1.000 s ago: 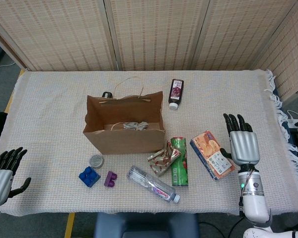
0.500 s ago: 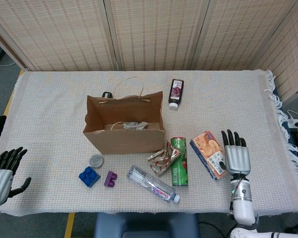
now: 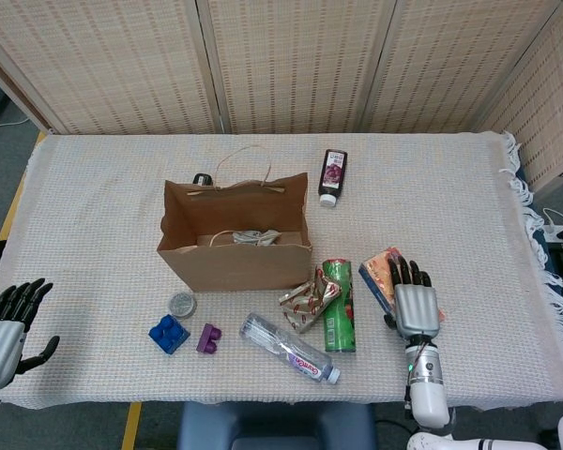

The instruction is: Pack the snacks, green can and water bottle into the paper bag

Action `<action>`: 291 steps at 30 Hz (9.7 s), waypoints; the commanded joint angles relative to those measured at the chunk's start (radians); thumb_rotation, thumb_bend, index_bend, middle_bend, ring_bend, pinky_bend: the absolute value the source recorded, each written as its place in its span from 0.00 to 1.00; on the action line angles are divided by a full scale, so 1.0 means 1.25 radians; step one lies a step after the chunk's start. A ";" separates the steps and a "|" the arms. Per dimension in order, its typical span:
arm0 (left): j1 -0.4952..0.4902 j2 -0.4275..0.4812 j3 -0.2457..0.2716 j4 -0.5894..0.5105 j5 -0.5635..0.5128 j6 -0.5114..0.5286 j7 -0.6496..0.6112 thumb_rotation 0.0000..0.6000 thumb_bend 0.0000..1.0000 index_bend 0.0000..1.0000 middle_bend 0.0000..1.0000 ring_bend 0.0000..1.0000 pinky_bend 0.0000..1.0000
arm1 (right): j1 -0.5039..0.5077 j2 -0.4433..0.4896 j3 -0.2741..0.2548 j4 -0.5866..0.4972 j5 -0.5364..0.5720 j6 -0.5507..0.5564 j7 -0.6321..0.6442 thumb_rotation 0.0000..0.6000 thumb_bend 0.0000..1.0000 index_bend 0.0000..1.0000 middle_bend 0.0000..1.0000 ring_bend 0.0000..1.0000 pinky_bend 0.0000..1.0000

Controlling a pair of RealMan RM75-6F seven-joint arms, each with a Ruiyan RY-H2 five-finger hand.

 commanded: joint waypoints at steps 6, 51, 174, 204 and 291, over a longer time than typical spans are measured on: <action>0.000 0.001 0.000 0.000 0.001 -0.001 -0.002 1.00 0.34 0.05 0.00 0.00 0.00 | -0.008 -0.024 -0.020 0.037 -0.022 -0.006 -0.027 1.00 0.08 0.00 0.00 0.00 0.14; -0.001 0.001 0.001 0.000 0.000 -0.002 -0.006 1.00 0.34 0.05 0.00 0.00 0.00 | 0.054 -0.024 0.141 0.198 0.254 -0.136 -0.090 1.00 0.08 0.00 0.00 0.00 0.17; 0.004 0.006 0.006 0.009 0.005 0.004 -0.047 1.00 0.34 0.05 0.00 0.00 0.00 | 0.572 -0.173 0.263 0.163 -0.065 -0.021 -0.421 1.00 0.11 0.00 0.04 0.00 0.33; 0.007 0.003 0.004 0.005 -0.001 0.006 -0.031 1.00 0.35 0.05 0.00 0.00 0.00 | 0.425 0.073 0.241 -0.120 -0.079 0.072 -0.415 1.00 0.00 0.00 0.00 0.00 0.19; 0.008 0.001 0.001 0.001 -0.004 0.005 -0.019 1.00 0.35 0.05 0.00 0.00 0.00 | 0.147 0.157 -0.048 0.052 -0.565 -0.239 0.017 1.00 0.45 0.71 0.56 0.55 0.77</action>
